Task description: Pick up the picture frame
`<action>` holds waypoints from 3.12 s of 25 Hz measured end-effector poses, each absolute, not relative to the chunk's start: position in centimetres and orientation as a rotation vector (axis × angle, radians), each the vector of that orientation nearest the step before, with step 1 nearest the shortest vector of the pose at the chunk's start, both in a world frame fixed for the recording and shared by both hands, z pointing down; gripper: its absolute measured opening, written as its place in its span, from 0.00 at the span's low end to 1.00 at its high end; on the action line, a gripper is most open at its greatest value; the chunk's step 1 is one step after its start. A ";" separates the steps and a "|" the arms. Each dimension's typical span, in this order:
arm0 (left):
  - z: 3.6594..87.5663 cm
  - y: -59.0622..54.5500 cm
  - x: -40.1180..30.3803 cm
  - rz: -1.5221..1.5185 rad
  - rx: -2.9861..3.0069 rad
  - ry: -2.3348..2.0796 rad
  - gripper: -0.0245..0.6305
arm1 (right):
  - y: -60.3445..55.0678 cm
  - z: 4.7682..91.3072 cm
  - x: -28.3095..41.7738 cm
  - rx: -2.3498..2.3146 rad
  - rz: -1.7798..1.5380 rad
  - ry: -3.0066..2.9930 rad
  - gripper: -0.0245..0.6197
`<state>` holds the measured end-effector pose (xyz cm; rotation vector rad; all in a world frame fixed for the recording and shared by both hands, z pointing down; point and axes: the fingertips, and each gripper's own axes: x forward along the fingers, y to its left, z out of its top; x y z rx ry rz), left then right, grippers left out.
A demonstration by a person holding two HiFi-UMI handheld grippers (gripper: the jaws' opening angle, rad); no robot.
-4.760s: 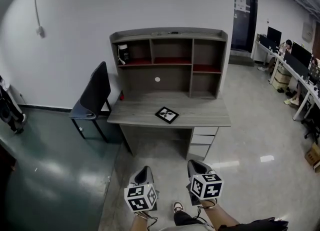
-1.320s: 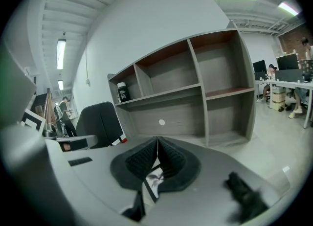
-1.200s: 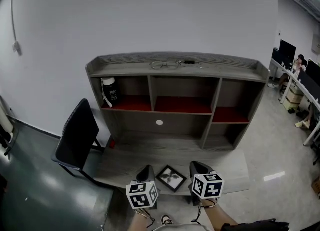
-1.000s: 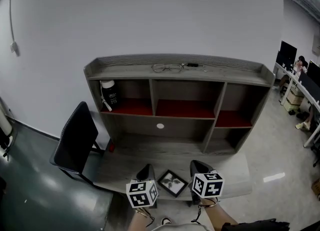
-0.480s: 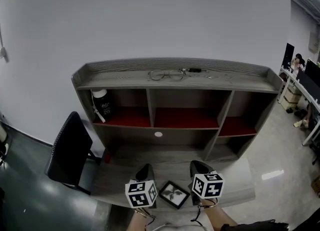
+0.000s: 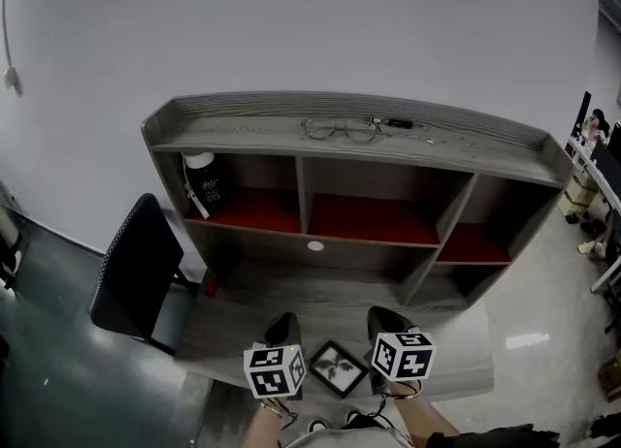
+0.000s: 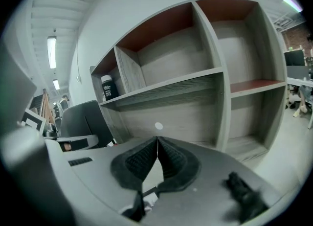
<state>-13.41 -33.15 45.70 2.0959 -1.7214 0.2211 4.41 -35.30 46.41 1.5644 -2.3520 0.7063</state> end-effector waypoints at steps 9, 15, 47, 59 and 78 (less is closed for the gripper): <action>46.1 -32.2 -15.1 0.191 1.974 -1.807 0.06 | -36.2 46.7 2.1 1.403 0.694 -2.388 0.09; 48.0 -30.5 -15.4 0.196 1.866 -1.839 0.06 | -35.9 48.3 1.8 1.311 0.720 -2.379 0.09; 60.4 -23.6 -13.7 0.313 1.561 -1.747 0.06 | -30.8 61.2 1.2 1.012 0.863 -2.185 0.09; 64.8 -21.0 -11.5 0.356 1.499 -1.666 0.06 | -28.5 65.2 2.2 0.960 0.905 -2.106 0.09; 66.0 -20.0 -11.9 0.350 1.452 -1.683 0.06 | -27.6 66.1 1.8 0.920 0.910 -2.124 0.09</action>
